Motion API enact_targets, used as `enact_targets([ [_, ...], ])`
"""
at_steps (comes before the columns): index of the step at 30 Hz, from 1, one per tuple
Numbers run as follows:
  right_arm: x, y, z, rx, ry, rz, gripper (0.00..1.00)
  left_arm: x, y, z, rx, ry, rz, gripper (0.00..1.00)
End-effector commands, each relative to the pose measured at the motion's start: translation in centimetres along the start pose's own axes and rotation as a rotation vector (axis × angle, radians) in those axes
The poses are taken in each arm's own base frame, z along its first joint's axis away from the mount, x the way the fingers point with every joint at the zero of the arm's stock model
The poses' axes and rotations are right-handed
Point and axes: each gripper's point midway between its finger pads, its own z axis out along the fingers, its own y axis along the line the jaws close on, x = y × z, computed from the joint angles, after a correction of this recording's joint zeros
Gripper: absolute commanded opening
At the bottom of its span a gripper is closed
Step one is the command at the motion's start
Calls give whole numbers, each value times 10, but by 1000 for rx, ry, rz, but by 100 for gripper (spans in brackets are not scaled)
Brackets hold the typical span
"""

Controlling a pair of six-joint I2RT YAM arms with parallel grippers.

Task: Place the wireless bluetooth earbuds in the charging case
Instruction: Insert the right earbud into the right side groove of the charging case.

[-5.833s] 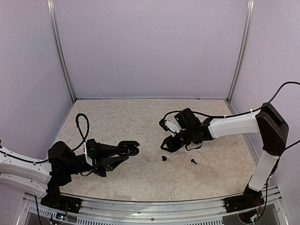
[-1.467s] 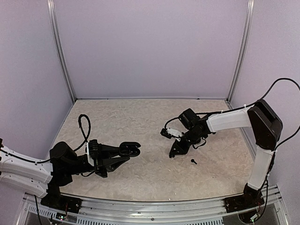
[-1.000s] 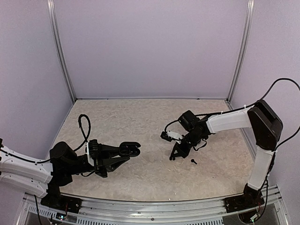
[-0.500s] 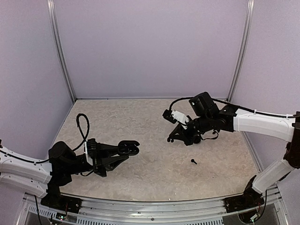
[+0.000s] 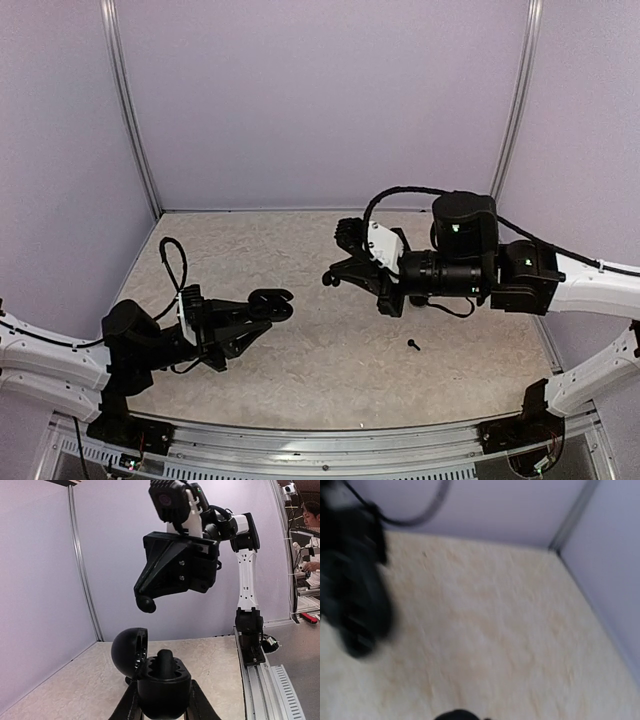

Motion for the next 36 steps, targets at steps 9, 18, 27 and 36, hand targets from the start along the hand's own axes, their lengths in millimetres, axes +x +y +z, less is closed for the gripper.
enact_targets([
  [9,-76,33,1,126,-221,-234,0,-24,16,2,-50,-87,-52,0],
  [18,-79,40,14,157,-250,-260,0,-31,18,2,-61,-113,-80,0],
  [27,-72,46,27,174,-230,-282,0,-33,27,2,-105,-121,-98,0],
  [36,-60,42,45,231,-184,-284,0,-34,34,3,-141,-137,-127,0],
])
